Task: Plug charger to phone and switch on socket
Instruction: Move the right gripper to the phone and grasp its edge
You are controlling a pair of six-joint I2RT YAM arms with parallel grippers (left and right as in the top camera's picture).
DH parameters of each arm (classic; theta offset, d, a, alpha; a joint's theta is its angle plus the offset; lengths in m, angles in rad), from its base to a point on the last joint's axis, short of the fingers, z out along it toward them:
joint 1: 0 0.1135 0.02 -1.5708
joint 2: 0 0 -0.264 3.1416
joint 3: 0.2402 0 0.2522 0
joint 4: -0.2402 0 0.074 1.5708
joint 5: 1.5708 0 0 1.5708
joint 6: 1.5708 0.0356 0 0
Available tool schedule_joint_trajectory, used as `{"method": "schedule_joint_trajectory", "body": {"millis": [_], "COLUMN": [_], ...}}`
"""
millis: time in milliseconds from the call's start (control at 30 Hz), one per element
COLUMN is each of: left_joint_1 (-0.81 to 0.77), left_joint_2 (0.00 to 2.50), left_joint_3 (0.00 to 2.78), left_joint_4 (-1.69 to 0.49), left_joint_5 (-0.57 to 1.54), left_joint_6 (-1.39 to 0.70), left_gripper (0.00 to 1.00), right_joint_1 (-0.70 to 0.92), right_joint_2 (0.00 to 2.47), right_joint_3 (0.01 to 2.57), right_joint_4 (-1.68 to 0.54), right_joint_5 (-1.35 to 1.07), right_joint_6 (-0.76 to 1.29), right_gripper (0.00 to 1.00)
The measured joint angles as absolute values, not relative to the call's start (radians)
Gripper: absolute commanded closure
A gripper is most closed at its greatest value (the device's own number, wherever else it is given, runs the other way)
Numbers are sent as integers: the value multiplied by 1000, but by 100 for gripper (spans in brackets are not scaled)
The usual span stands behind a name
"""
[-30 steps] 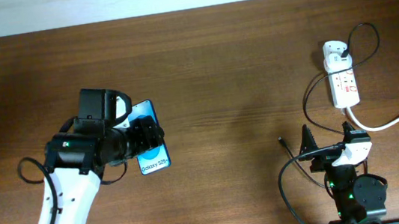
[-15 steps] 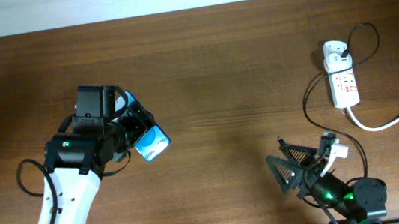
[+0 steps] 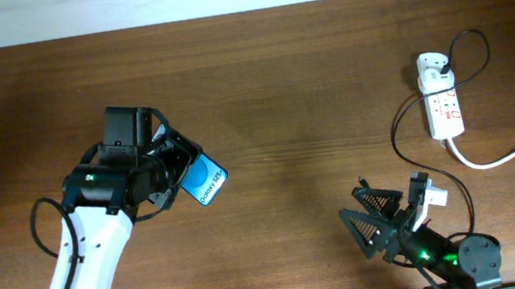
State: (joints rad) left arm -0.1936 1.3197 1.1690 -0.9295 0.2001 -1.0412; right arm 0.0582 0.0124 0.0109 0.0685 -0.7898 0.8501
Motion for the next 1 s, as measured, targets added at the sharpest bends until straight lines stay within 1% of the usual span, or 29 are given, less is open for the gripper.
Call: {"method": "schedule_joint_trajectory", "body": {"millis": [133,200,233,267,300,367,400,467,500,567,600,633,700,867,933,1000], "left_joint_1": [-194,-194,-194,-194,-194,-194,-194,-194,-194,-194,-194,-194,-194,-194,-194,-194], "left_joint_2": [1320,1320,1320,1322,1323,1325,1325,1325,1325,1325,1325,1326,1326,1326,1326,1326], "left_joint_3": [1169,1169,1170,1171,1171,1171,1171,1171,1171,1171,1171,1171,1171,1171,1171,1171], "left_joint_4": [-930,-927,-926,-925,-925,-925,-926,-920,-908,-901,-899,-900,-901,-902,-900,-898], "left_joint_5": [203,205,206,205,208,208,208,207,208,214,226,236,245,261,273,278], "left_joint_6": [-1041,-1041,-1041,-1042,-1042,-1042,-1045,-1074,-1090,-1113,-1124,-1131,-1138,-1146,-1147,-1147], "left_gripper": [46,46,46,46,46,46,46,46,46,46,45,45,45,45,45,45], "right_joint_1": [96,96,97,100,99,105,125,226,322,416,494,538,620,692,695,696], "right_joint_2": [98,261,301,463,550,734,775,863,921,979,1039,1068,1156,1343,1444,1518], "right_joint_3": [11,47,71,183,263,416,436,456,456,453,459,458,459,458,459,464], "right_joint_4": [84,81,69,61,6,9,60,155,216,297,393,431,579,853,998,1095], "right_joint_5": [-706,-669,-662,-654,-657,-700,-716,-732,-696,-654,-607,-579,-478,-368,-345,-337], "right_joint_6": [864,835,799,759,722,628,599,551,538,532,527,523,557,649,733,797], "right_gripper": [2,2,2,2,2,2,2,2,2,2,2,2,2,2,1,4]}}
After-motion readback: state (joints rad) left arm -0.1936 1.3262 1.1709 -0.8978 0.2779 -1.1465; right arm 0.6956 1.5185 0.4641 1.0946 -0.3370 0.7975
